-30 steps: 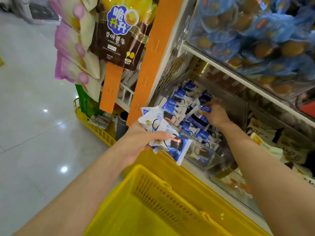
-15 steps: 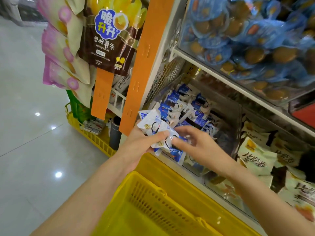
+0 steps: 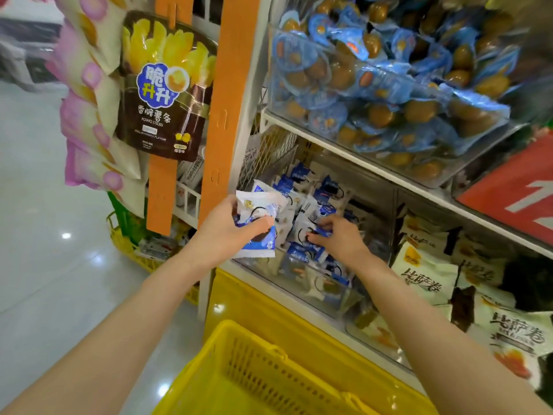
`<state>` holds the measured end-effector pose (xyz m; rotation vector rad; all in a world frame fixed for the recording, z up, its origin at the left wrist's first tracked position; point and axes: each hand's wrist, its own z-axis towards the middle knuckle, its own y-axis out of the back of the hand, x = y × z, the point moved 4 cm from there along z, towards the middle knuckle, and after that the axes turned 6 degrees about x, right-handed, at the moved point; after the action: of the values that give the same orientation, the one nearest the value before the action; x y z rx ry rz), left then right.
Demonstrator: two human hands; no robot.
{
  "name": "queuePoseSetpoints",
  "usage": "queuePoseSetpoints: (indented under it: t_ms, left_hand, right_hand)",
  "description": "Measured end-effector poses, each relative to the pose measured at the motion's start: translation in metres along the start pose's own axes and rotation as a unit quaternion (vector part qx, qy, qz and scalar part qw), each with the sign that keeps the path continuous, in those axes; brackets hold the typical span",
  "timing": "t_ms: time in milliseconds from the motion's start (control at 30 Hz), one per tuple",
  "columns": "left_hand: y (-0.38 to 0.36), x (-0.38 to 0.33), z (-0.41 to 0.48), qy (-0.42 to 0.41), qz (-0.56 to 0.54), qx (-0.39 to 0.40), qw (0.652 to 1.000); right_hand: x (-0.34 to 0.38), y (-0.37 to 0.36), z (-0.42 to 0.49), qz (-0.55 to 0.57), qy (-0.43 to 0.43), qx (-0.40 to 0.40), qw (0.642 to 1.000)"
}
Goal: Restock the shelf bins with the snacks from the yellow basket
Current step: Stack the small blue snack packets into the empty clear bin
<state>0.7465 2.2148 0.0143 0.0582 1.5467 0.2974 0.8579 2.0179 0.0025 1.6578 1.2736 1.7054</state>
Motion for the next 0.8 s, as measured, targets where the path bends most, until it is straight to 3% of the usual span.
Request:
queuePoseSetpoints:
  t_ms: [133,233,300,433,533,567,700,800]
  left_hand:
    - [-0.007,-0.018,0.013,-0.054,0.106,0.063,0.991]
    - [-0.027,-0.034,0.027,-0.104,0.233,0.115,0.96]
    - [-0.049,-0.04,0.039,-0.121,0.319,0.163,0.926]
    - [-0.092,-0.04,0.054,-0.108,0.427,0.265,0.858]
    - [-0.11,-0.027,0.056,-0.084,0.549,0.294,0.778]
    - [-0.112,-0.023,0.055,-0.086,0.567,0.293,0.765]
    - [-0.103,-0.018,0.055,-0.118,0.55,0.264,0.783]
    - [-0.103,-0.008,0.061,-0.14,0.597,0.28,0.738]
  right_hand:
    - [0.004,0.001,0.0,-0.091,0.026,-0.057,0.994]
    - [0.008,0.02,-0.023,0.093,0.066,-0.112,0.987]
    - [0.01,0.029,-0.039,0.186,0.092,-0.093,0.974]
    - [0.001,0.03,-0.052,0.045,0.068,-0.007,0.997]
    - [-0.003,0.025,-0.042,-0.037,0.037,0.009,0.999]
    - [-0.002,0.022,-0.038,-0.053,0.036,0.021,0.998]
    - [0.001,0.019,-0.025,-0.018,0.023,0.043,0.999]
    - [0.0,0.019,-0.029,0.016,0.021,0.041,0.999]
